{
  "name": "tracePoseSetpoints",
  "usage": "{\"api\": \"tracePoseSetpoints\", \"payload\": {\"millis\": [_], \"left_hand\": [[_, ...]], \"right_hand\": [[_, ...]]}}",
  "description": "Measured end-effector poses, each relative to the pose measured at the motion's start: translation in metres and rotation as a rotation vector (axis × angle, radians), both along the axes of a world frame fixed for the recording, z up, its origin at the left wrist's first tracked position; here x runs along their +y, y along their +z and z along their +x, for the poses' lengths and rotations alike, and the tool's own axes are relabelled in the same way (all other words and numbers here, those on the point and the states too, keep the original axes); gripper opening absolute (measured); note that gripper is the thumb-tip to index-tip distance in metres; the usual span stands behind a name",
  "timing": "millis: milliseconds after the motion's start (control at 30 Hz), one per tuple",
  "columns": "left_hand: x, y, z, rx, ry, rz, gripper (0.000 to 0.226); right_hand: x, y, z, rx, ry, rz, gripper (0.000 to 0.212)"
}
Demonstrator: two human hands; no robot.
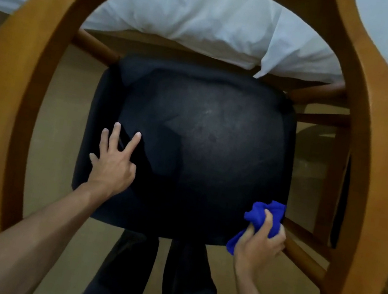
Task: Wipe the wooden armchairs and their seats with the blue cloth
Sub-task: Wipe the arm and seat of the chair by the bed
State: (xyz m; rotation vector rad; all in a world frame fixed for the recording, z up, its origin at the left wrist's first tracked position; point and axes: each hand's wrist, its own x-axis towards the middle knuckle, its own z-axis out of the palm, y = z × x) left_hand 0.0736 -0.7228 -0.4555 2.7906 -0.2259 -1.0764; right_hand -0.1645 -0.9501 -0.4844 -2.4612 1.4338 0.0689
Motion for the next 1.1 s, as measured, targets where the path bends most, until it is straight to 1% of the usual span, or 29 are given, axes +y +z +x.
{"api": "tracePoseSetpoints", "payload": {"millis": [100, 133, 167, 233, 300, 333, 400, 433, 467, 500, 533, 567, 633, 700, 733, 767, 967, 1033, 1100], "left_hand": [[-0.005, 0.0, 0.002, -0.025, 0.017, 0.004, 0.069], [-0.007, -0.001, 0.001, -0.038, 0.027, 0.009, 0.067], [-0.009, -0.002, 0.001, -0.051, 0.04, 0.01, 0.064], [-0.012, -0.004, 0.004, -0.079, 0.055, -0.002, 0.055], [-0.014, -0.004, 0.014, -0.105, 0.046, -0.009, 0.055], [-0.016, -0.004, 0.021, -0.105, 0.051, -0.006, 0.062], [-0.019, -0.006, 0.039, -0.074, 0.087, 0.017, 0.088], [-0.021, -0.005, 0.049, -0.046, 0.098, 0.035, 0.099], [-0.023, -0.005, 0.058, -0.014, 0.096, 0.057, 0.106], [-0.025, -0.006, 0.064, 0.017, 0.085, 0.078, 0.11], [-0.027, -0.007, 0.068, 0.043, 0.073, 0.089, 0.111], [-0.028, -0.008, 0.069, 0.059, 0.065, 0.092, 0.111], [-0.029, -0.011, 0.067, 0.069, 0.058, 0.096, 0.111], [-0.03, -0.014, 0.065, 0.066, 0.038, 0.117, 0.11], [-0.031, -0.015, 0.065, 0.069, 0.027, 0.127, 0.11], [-0.032, -0.016, 0.064, 0.071, 0.017, 0.135, 0.11], [-0.033, -0.018, 0.065, 0.093, -0.004, 0.161, 0.11], [-0.033, -0.016, 0.066, 0.115, 0.007, 0.164, 0.108], [-0.031, -0.015, 0.067, 0.121, -0.013, 0.171, 0.099]], "right_hand": [[-0.021, -0.001, 0.066, -0.056, -0.14, -0.002, 0.045], [-0.028, -0.003, 0.099, -0.071, -0.155, -0.04, 0.045], [-0.029, -0.006, 0.133, -0.07, -0.122, -0.082, 0.046], [-0.01, -0.01, 0.196, -0.079, 0.085, -0.111, 0.048], [0.03, -0.009, 0.237, -0.108, 0.414, -0.088, 0.049], [0.049, -0.01, 0.246, -0.11, 0.607, -0.078, 0.047], [0.059, -0.015, 0.253, -0.128, 0.92, -0.05, 0.037], [0.047, -0.017, 0.255, -0.17, 1.008, -0.063, 0.031], [0.028, -0.021, 0.255, -0.217, 1.047, -0.086, 0.028], [0.002, -0.024, 0.254, -0.23, 1.032, -0.107, 0.029], [-0.026, -0.025, 0.251, -0.203, 0.948, -0.128, 0.032], [-0.053, -0.024, 0.247, -0.139, 0.805, -0.137, 0.036], [-0.094, -0.016, 0.239, -0.029, 0.453, -0.126, 0.04], [-0.101, -0.013, 0.249, 0.014, 0.187, -0.126, 0.04], [-0.093, -0.014, 0.262, 0.021, 0.132, -0.147, 0.039], [-0.079, -0.016, 0.277, 0.011, 0.132, -0.161, 0.038], [0.046, -0.017, 0.352, -0.078, 0.593, -0.045, 0.03], [0.089, -0.012, 0.364, -0.088, 0.808, -0.007, 0.03], [0.12, -0.008, 0.37, -0.085, 1.053, 0.064, 0.031]]}}
